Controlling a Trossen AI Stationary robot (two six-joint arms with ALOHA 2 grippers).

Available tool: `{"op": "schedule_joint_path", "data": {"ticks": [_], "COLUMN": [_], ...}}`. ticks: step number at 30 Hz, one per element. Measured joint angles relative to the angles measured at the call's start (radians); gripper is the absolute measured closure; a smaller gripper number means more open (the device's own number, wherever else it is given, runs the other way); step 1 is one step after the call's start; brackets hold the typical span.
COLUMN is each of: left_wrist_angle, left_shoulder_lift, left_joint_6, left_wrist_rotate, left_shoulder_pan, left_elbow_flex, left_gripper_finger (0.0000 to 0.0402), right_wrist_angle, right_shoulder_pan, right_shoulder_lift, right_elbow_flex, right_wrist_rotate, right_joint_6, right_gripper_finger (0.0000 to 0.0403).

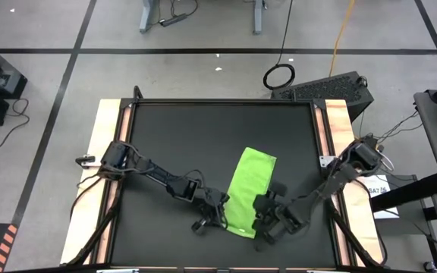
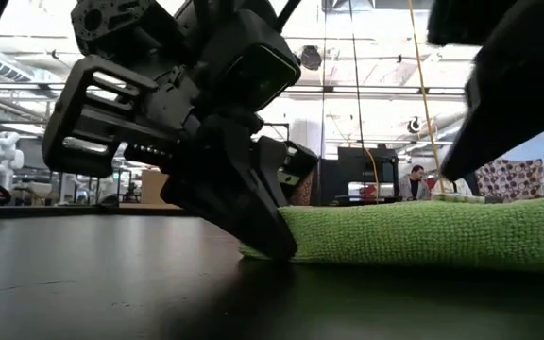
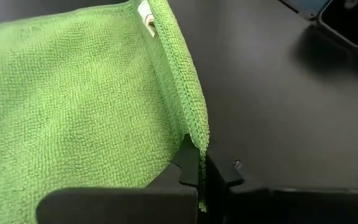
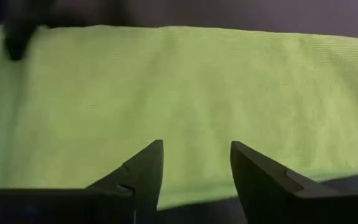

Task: Roll towel
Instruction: Roll the green towel on the table

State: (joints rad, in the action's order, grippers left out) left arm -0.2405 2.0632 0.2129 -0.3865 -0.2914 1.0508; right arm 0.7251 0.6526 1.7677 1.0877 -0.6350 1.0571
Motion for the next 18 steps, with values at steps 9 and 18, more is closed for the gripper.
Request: {"op": "schedule_joint_path", "data": {"ticks": [9,18], "left_wrist_angle": [0.012,0.032], "left_shoulder_lift": [0.0,-0.001], "left_joint_6": [-0.1,-0.182], "left_wrist_rotate": [-0.053,-0.088], "left_shoulder_pan": [0.023,0.052], "left_elbow_flex": [-0.001,0.0], "left_gripper_finger": [0.0401,0.0401], "right_wrist_angle": [-0.201,-0.506], "right_shoulder_pan": [-0.191,-0.356], "right_shoulder_lift": [0.001,-0.002], "right_elbow_flex": [-0.139,-0.262], "right_wrist_rotate": [0.053,0.144], "right_joint_6": [-0.107,-0.293], "right_gripper_finger": [0.0269,0.0285]}}
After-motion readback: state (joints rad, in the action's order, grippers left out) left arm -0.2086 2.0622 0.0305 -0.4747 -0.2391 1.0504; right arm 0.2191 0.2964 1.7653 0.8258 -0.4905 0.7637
